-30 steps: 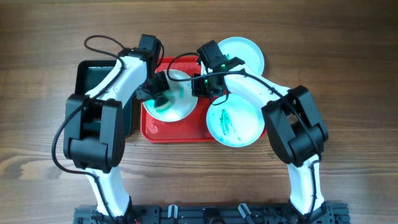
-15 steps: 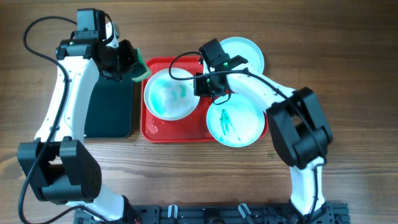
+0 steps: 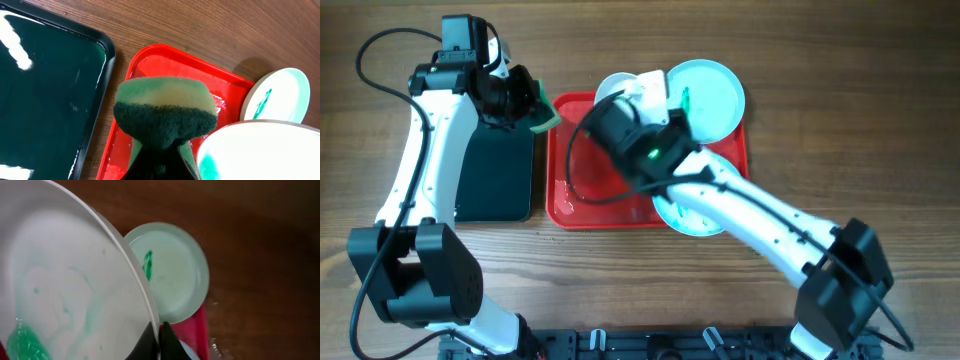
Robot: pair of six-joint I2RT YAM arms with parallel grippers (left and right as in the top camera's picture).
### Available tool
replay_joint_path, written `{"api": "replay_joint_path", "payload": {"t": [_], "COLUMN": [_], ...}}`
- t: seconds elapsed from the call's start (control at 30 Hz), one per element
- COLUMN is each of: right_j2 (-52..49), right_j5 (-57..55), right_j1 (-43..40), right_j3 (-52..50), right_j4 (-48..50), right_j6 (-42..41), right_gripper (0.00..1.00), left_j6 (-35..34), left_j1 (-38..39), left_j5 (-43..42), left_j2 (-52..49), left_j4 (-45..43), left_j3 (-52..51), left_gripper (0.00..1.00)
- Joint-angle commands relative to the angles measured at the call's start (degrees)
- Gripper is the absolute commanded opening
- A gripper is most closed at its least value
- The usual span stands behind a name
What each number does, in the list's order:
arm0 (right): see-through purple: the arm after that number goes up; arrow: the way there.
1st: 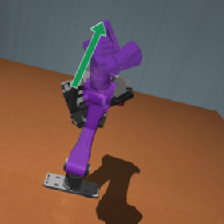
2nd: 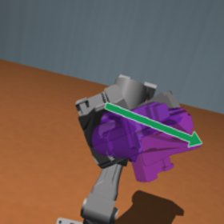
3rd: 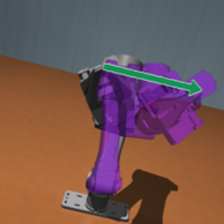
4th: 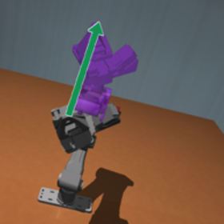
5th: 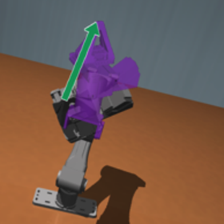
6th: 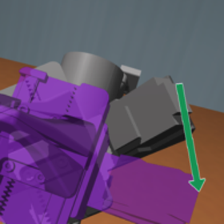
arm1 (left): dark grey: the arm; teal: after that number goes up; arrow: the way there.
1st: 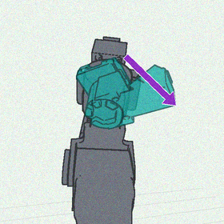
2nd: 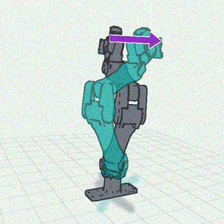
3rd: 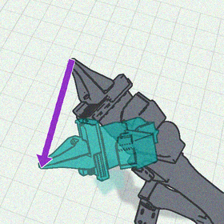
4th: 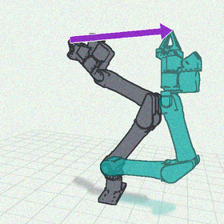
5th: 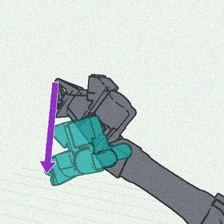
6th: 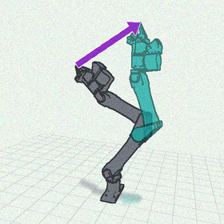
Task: Clean dirty plates on tray and stack at the side
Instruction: 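Lift the left white plate with the right gripper, withdraw the sponge, then place the plate on the table right of the red tray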
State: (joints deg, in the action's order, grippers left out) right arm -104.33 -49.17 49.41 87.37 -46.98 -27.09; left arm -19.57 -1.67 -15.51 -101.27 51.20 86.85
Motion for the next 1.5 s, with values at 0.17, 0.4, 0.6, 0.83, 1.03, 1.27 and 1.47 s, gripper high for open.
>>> {"api": "replay_joint_path", "payload": {"t": [0.17,0.4,0.6,0.83,1.03,1.27,1.47], "right_j2": [1.6,1.6,1.9,3.7,13.3,15.8,15.4], "right_j5": [-27.8,-34.5,-31.1,2.6,39.4,59.5,57.5], "right_j1": [8.2,9.8,9.2,2.1,-18.9,-54.8,-69.7], "right_j3": [0.3,0.3,0.3,0.3,0.3,-1.3,-17.4], "right_j4": [-0.6,-0.5,0.2,-5.1,-4.3,-10.1,1.1], "right_j6": [0.3,1.7,9.0,5.9,6.6,7.6,7.5], "right_gripper": [0.04,0.04,0.04,0.04,0.04,0.04,0.04], "left_j6": [1.2,1.2,1.2,1.2,1.2,1.1,0.7], "left_j1": [-0.1,-0.1,-0.1,-0.1,0.0,1.9,7.4], "left_j5": [0.4,0.4,0.8,1.5,1.4,1.5,7.1], "left_j2": [-0.1,-0.1,-0.1,-0.1,-0.1,-0.1,-0.1], "left_j4": [-0.1,-0.1,-0.1,-0.1,-0.1,0.0,0.0], "left_j3": [0.1,0.1,0.1,0.1,0.1,0.1,0.1], "left_gripper": [0.04,0.04,0.04,0.04,0.04,0.04,0.04]}}
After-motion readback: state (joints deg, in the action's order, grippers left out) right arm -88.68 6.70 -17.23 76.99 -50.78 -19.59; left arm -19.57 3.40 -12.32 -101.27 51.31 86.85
